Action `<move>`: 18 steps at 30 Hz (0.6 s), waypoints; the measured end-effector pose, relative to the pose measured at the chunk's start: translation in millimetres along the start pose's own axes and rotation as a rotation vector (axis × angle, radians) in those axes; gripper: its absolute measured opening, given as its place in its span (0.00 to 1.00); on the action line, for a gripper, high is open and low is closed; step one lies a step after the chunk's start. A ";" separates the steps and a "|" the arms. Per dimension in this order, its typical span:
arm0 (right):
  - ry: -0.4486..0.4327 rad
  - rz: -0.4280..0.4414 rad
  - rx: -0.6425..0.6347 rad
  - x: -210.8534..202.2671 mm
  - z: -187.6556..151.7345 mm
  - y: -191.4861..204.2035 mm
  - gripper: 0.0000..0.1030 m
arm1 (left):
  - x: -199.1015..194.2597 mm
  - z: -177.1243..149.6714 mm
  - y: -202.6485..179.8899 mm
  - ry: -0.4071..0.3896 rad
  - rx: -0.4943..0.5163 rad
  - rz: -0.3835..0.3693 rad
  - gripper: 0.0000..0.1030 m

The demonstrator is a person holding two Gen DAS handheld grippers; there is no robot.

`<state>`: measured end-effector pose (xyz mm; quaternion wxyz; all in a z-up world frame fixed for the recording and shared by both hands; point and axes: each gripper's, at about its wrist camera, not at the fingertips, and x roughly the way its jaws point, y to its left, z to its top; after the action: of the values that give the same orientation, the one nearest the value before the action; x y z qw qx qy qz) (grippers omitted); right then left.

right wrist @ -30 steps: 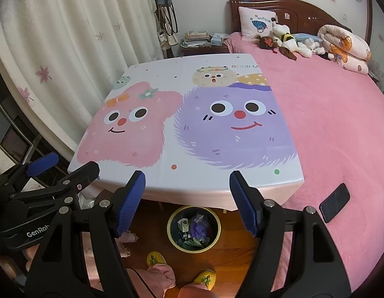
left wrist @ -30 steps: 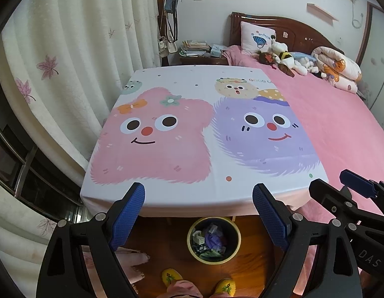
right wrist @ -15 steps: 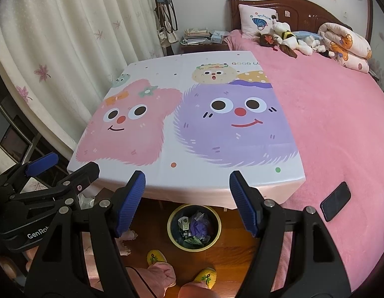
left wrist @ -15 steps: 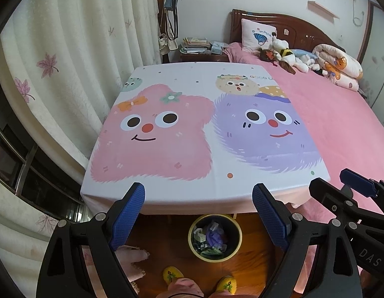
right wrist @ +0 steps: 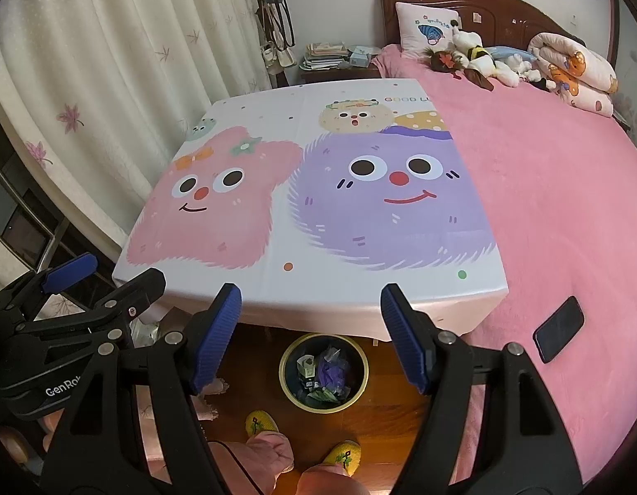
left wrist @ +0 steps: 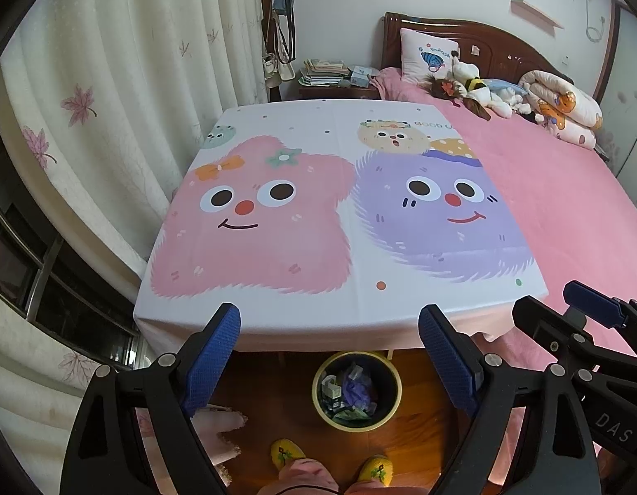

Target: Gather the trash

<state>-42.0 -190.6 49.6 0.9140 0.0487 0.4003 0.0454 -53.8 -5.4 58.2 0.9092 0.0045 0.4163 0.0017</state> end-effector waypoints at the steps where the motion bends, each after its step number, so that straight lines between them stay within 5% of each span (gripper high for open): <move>1: 0.001 0.000 0.001 0.1 -0.7 -0.1 0.66 | -0.5 -3.4 -0.2 0.000 -0.001 0.001 0.87; 18: 0.017 0.009 -0.008 3.2 -9.8 3.3 0.66 | 0.0 -12.5 5.0 0.007 0.001 -0.004 0.87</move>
<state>-47.2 -186.4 41.1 0.9105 0.0465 0.4076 0.0514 -63.2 -0.4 50.1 0.9077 0.0041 0.4196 -0.0003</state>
